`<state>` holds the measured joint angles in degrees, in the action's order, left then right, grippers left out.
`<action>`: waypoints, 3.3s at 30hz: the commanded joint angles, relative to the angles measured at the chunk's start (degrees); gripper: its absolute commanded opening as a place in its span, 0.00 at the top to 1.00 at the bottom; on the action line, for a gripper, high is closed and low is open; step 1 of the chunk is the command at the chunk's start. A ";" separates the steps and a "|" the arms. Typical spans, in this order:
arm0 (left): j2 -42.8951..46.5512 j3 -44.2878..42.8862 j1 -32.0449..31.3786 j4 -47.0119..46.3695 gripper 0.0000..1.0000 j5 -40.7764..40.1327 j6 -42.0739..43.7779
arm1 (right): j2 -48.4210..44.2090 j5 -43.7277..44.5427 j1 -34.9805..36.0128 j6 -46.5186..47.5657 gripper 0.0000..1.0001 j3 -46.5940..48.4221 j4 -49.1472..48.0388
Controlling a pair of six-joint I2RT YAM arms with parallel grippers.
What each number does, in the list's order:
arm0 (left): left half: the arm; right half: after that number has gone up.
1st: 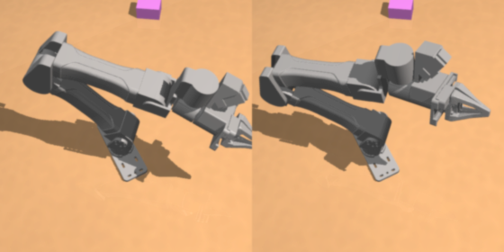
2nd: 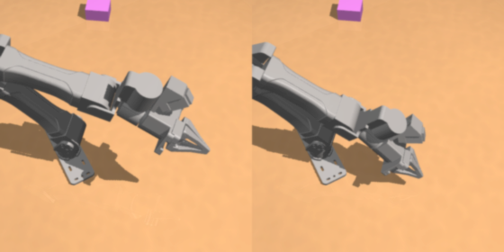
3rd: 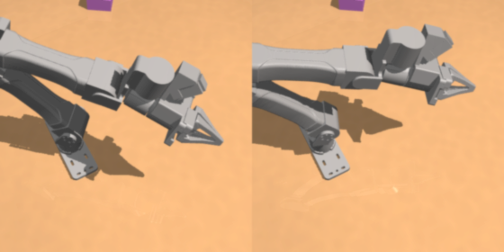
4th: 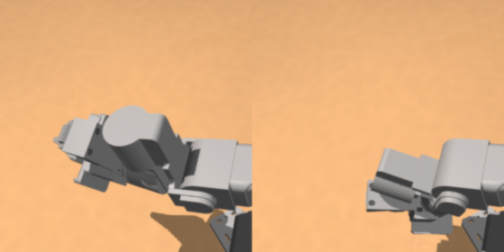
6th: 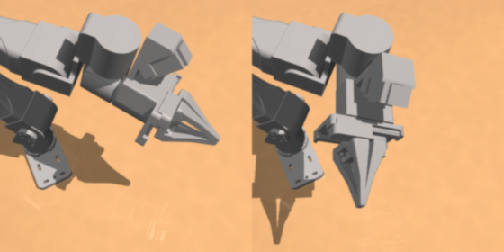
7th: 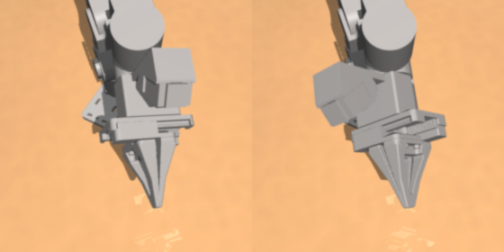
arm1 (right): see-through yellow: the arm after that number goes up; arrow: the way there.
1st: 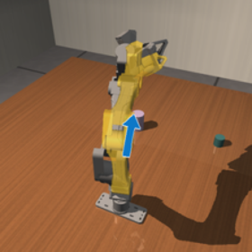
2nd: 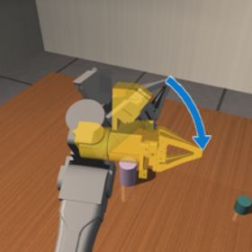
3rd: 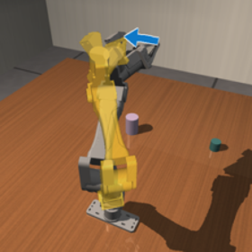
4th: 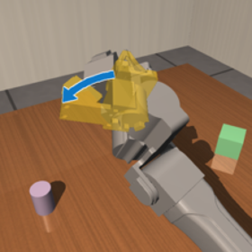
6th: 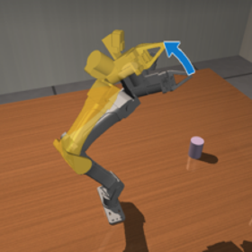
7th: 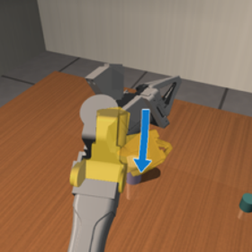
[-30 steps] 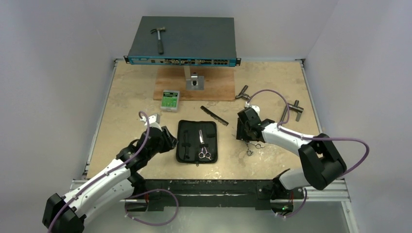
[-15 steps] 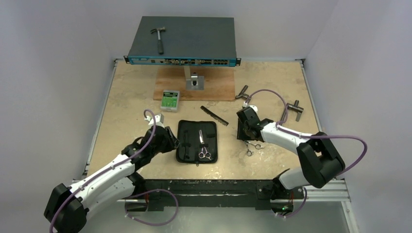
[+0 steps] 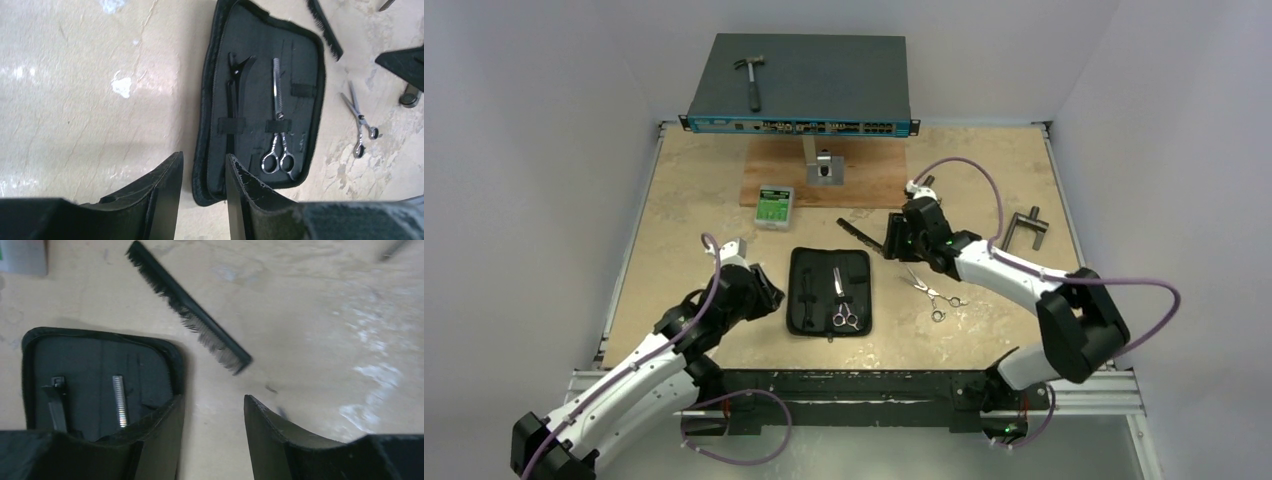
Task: Sort the hair-cutting tools
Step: Adjust the hairdressing tool bag at the center of the board.
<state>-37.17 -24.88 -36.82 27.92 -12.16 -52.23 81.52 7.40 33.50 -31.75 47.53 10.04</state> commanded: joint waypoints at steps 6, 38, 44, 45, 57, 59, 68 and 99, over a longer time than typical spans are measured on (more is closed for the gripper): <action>4.82 5.64 -0.81 2.75 0.65 4.29 -3.50 | 12.31 -1.41 7.36 3.65 0.53 10.28 -5.55; -23.86 -2.91 -1.15 -14.64 0.69 5.49 0.81 | -1.55 -0.30 9.81 -10.57 1.00 -12.33 -6.61; -32.09 -8.52 -1.07 -18.35 0.69 4.11 1.60 | -9.30 -0.50 11.20 -13.87 1.00 -18.36 -5.92; -33.64 -9.84 -1.12 -18.74 0.69 4.13 1.99 | -10.22 -0.54 11.28 -13.84 1.00 -19.20 -5.72; -41.42 -25.05 -0.91 -13.44 0.66 -1.49 5.17 | -22.55 3.49 11.59 -10.70 0.54 -19.60 2.74; -37.12 -24.28 -0.91 -10.03 0.63 -5.08 5.33 | -23.91 6.16 11.47 -9.31 0.44 -16.93 4.15; -17.81 -9.90 -5.85 -0.44 0.61 -4.06 -0.16 | -10.18 6.13 4.70 -0.45 0.42 -5.82 -1.76; -35.10 -8.08 -8.42 -16.33 0.64 2.02 -1.47 | -2.89 -3.14 14.38 -10.50 0.59 -15.61 -9.01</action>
<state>-73.12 -32.16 -47.20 11.81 -8.56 -52.01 77.91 7.94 44.64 -37.39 32.38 4.54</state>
